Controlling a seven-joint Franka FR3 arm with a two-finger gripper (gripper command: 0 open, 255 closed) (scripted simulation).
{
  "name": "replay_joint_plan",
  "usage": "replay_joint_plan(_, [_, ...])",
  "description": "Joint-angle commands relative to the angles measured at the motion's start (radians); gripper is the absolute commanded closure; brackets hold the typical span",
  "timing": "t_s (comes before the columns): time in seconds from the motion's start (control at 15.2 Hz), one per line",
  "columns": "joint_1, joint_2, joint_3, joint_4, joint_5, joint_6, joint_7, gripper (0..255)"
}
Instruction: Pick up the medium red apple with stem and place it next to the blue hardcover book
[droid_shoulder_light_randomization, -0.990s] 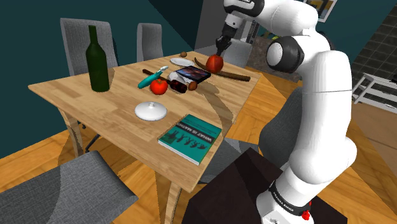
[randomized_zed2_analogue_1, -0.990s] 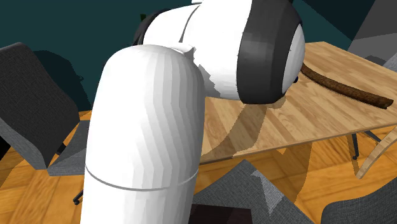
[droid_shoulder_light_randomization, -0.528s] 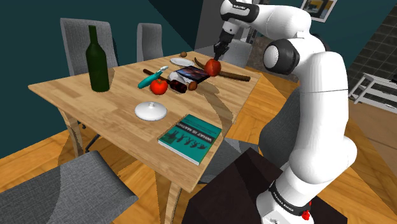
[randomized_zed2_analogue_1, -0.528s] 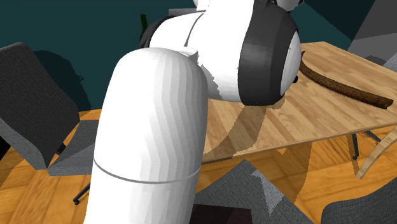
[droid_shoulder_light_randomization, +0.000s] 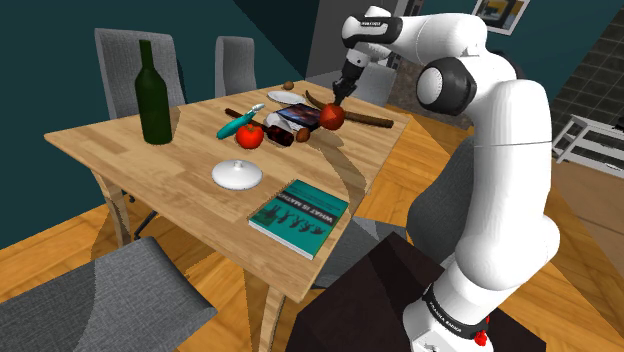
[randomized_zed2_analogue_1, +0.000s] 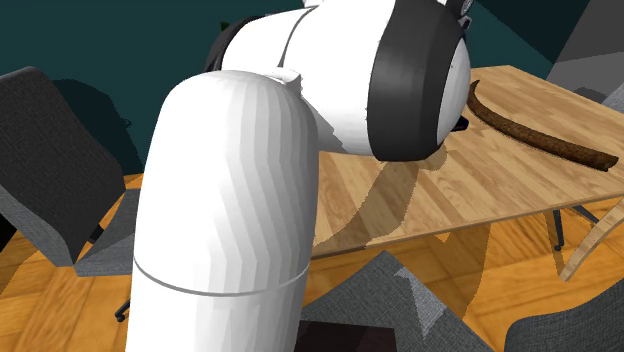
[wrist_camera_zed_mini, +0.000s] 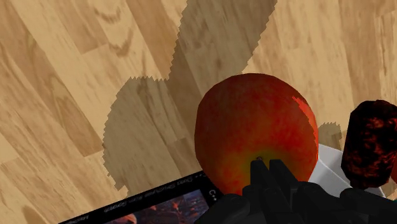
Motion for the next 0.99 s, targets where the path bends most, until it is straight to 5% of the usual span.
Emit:
replay_joint_plan(0.0, [0.002, 0.003, 0.001, -0.02, 0.002, 0.023, -0.004, 255])
replay_joint_plan(0.92, [0.014, 0.018, 0.009, -0.184, 0.019, 0.199, -0.036, 255])
